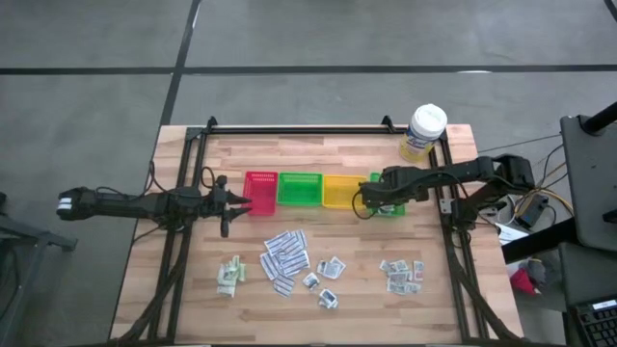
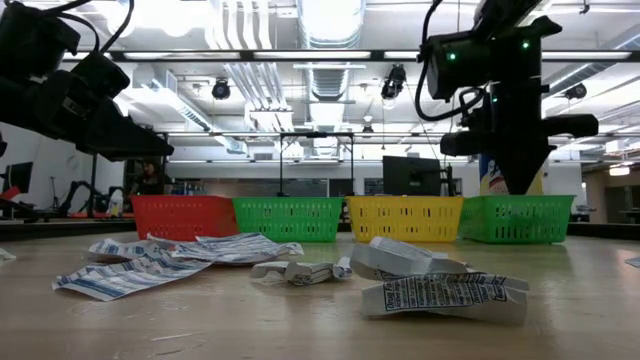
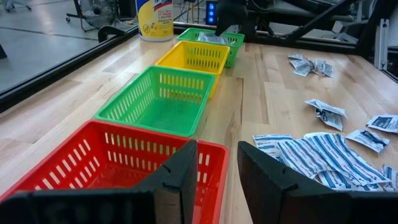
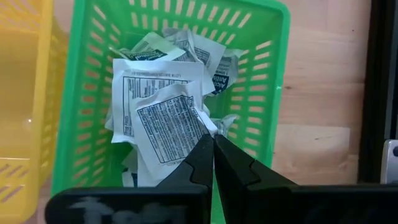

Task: Pick & Place First Aid Supplies
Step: Put the blue alcohol pad into the right green bin

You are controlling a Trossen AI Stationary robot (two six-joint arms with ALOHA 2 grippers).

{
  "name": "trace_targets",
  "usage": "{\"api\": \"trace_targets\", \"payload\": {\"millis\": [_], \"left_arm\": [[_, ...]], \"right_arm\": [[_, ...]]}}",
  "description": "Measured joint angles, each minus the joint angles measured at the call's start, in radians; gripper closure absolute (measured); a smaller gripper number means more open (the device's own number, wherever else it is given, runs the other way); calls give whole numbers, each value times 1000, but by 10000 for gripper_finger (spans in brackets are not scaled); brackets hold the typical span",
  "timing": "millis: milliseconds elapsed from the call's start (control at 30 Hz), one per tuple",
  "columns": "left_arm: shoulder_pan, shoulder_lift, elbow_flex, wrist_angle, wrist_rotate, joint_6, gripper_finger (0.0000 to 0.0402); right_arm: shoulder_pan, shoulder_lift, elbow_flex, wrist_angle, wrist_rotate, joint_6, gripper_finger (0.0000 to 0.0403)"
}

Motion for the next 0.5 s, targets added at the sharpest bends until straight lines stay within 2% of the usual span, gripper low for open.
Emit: {"api": "trace_targets", "payload": {"millis": [500], "left_arm": [[0, 0, 0, 1, 0, 0, 289]], "right_arm": [[1, 3, 0, 5, 0, -44, 394]]}}
